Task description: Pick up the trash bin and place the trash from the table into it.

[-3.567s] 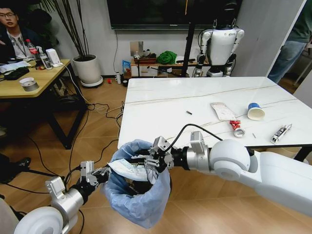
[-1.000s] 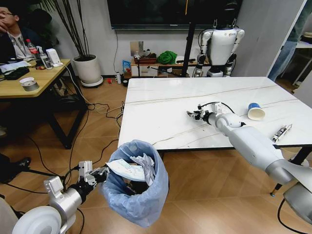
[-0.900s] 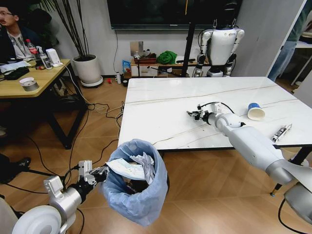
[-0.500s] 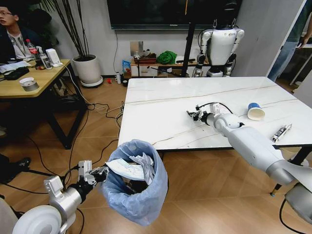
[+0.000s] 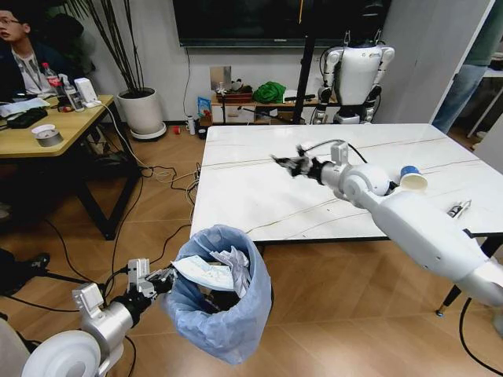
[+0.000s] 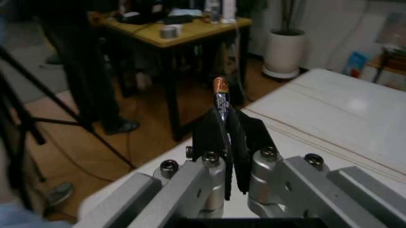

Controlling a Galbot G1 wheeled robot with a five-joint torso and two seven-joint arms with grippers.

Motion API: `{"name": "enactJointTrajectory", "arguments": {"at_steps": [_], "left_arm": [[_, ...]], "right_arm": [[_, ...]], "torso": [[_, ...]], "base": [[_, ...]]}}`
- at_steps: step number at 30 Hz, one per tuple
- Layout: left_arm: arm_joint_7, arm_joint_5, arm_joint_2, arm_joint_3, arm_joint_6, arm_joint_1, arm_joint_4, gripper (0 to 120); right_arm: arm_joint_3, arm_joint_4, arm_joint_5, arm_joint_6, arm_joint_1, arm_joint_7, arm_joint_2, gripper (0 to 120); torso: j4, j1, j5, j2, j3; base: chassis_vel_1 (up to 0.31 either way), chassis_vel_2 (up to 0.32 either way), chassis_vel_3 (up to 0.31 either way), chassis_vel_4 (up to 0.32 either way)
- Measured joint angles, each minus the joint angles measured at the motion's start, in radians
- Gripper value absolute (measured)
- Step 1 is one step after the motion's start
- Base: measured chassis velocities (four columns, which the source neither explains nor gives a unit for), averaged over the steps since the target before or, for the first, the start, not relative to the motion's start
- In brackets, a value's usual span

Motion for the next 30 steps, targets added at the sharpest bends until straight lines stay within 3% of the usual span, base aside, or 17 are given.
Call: {"name": "enactJointTrajectory", "arguments": {"at_steps": [6, 10, 18, 19, 23, 30], "left_arm": [[0.0, 0.0, 0.0, -0.002, 0.0, 0.001, -0.003, 0], [0.0, 0.001, -0.003, 0.001, 0.0, -0.003, -0.002, 0], [0.0, 0.0, -0.002, -0.001, 0.0, -0.005, -0.006, 0], [0.0, 0.0, -0.002, -0.002, 0.0, -0.005, -0.01, 0], [0.0, 0.0, -0.004, -0.003, 0.0, -0.004, -0.012, 0], [-0.001, 0.005, -0.013, -0.001, 0.0, 0.0, -0.017, 0]], "right_arm": [[-0.105, 0.268, 0.051, 0.021, -0.003, 0.007, -0.092, 0], [-0.183, 0.369, 0.045, 0.036, -0.011, 0.014, -0.138, 0], [-0.273, 0.441, 0.004, 0.052, -0.034, 0.025, -0.172, 3], [-0.28, 0.452, -0.005, 0.054, -0.043, 0.025, -0.181, 11], [-0.281, 0.458, -0.011, 0.054, -0.049, 0.026, -0.189, 22], [-0.238, 0.456, -0.01, 0.054, -0.062, 0.03, -0.199, 52]], "torso": [[-0.0001, 0.0, 0.0001, 0.0, 0.0], [-0.0003, 0.0, 0.0, 0.0, 0.0], [-0.0001, 0.0, 0.0001, 0.0, 0.0], [-0.0002, 0.0, 0.0002, 0.0, 0.0], [-0.0003, 0.0, 0.0002, 0.0, 0.0], [-0.0003, 0.0, 0.0002, 0.0, 0.0]], "base": [[0.0, 0.0, 0.0, 0.0], [0.0, 0.0, 0.0, 0.0], [0.0, 0.0, 0.0, 0.0], [0.0, 0.0, 0.0, 0.0], [0.0, 0.0, 0.0, 0.0], [0.0, 0.0, 0.0, 0.0]]}}
